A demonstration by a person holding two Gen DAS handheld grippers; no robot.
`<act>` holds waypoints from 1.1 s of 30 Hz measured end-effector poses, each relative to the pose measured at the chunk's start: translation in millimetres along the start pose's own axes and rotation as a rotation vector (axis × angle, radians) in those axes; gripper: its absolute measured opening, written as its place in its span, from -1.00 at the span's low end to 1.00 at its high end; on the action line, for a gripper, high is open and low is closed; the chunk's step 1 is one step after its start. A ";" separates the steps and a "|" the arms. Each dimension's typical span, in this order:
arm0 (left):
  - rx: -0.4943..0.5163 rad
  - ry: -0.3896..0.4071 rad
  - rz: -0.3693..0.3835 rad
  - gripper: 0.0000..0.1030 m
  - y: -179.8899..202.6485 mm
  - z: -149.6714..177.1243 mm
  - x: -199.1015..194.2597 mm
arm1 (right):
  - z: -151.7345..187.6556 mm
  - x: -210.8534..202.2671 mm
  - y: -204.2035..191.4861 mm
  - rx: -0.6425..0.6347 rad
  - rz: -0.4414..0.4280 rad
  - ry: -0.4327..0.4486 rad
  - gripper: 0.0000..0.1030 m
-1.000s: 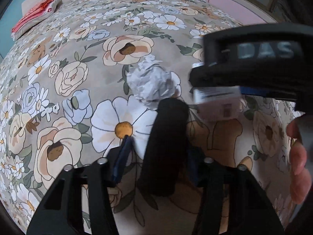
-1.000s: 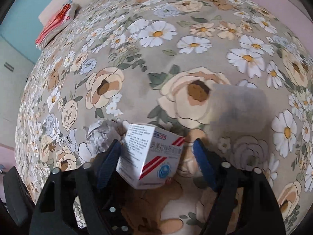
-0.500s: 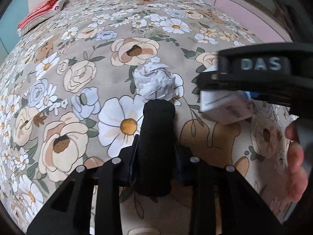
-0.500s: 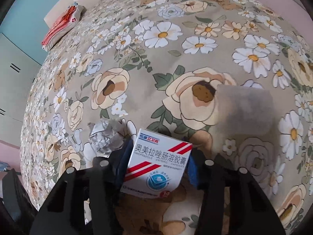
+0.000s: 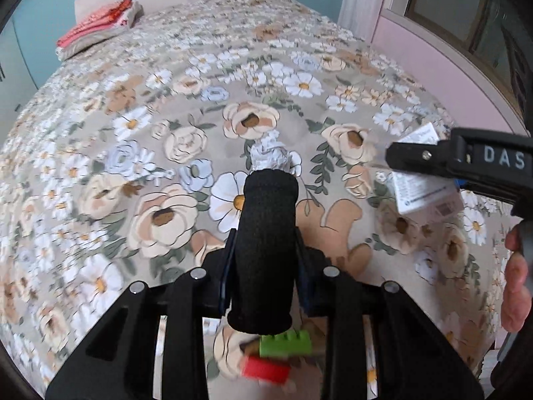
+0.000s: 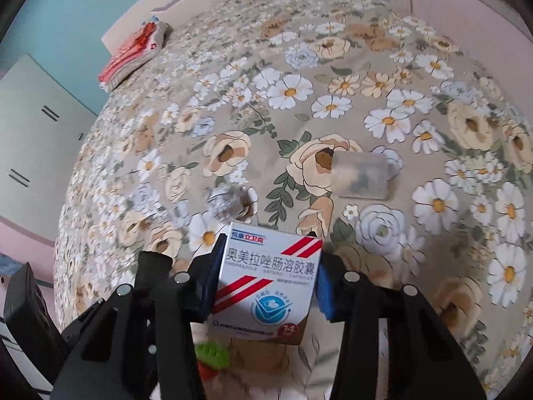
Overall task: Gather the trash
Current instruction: 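Carry the black cylinder in the left tool while the right tool carries the medicine box to the bowl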
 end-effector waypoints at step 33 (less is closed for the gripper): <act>-0.019 0.259 -0.141 -0.39 54.8 195.6 -316.1 | 239.5 -279.3 -39.1 -0.419 0.031 0.242 -0.07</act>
Point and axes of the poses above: each gripper's, at about its wrist camera, not at the fingertips, and x roughly the way its jaws point, y to its right, z to its underside, the point moved 3 cm from there along x, roughly the way its jaws point, and after that the axes turned 5 degrees about -y, right-handed, at the moved point
